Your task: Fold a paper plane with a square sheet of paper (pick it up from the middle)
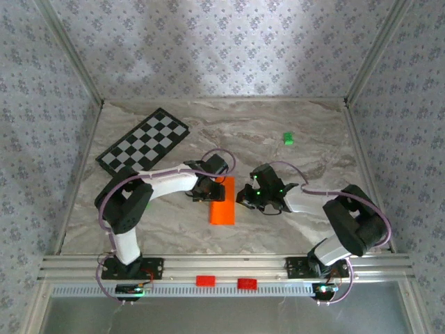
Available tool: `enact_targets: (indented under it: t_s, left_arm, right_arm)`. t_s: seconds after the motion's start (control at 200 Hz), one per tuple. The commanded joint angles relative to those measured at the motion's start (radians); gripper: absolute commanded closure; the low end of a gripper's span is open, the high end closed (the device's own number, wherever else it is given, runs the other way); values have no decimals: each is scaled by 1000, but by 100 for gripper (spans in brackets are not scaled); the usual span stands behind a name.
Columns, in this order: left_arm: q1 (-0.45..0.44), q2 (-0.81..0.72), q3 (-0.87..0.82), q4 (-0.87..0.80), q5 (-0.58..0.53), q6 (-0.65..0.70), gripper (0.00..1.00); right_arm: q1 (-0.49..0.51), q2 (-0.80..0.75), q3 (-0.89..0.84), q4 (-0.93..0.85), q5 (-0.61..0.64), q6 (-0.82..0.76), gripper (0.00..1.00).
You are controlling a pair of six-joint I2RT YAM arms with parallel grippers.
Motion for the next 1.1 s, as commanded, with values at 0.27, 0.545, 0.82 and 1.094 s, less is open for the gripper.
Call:
enact_targets:
  t_s: [0.27,0.545,0.82,1.094]
  left_arm:
    - [-18,117,-41,185,103,3,34]
    - [-17,119,-41,190,105,0,33]
    - [-19,121,-46,197,108,-1,33]
    - [-20,122,-52,201,104,-2,34]
  right_arm:
    - [32,113,99,48,-17,19,100]
    - [29,176,126,45,-36,0,100]
    - [34,180,133,43,-49,-9,100]
    - [52,225,143,17,-55,-22,100]
